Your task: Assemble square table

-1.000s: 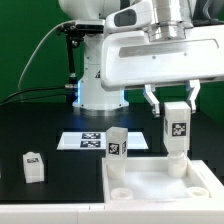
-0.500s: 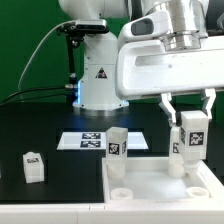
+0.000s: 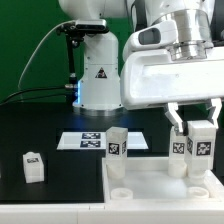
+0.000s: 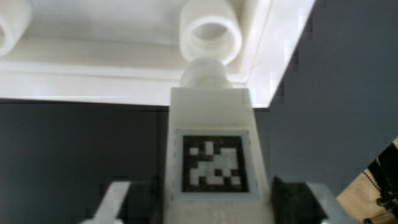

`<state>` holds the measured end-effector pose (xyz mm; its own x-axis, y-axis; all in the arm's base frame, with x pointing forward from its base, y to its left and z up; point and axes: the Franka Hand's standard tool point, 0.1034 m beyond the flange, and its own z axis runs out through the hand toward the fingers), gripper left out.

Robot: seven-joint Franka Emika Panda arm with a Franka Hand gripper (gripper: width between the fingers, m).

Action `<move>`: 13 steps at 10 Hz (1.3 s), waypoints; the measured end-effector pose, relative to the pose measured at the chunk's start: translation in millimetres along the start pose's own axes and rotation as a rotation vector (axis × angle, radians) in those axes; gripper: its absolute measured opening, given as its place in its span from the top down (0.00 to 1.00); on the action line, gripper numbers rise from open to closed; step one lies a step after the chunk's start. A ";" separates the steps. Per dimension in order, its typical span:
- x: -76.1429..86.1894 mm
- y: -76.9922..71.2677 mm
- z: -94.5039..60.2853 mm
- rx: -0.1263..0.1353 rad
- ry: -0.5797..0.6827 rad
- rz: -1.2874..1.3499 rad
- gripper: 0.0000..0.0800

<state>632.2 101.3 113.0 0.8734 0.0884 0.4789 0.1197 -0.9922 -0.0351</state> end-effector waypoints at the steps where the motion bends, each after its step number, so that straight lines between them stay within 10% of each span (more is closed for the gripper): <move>1: -4.6 -2.1 4.7 0.001 -0.008 -0.001 0.64; 13: -28.4 -9.7 21.6 0.001 -0.026 -0.009 0.64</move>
Offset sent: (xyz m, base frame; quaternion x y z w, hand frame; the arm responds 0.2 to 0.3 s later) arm -0.0034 0.0058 -0.0093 -0.0004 0.0011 0.0120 0.9999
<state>616.4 110.3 80.9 0.8844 0.1000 0.4559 0.1282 -0.9913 -0.0312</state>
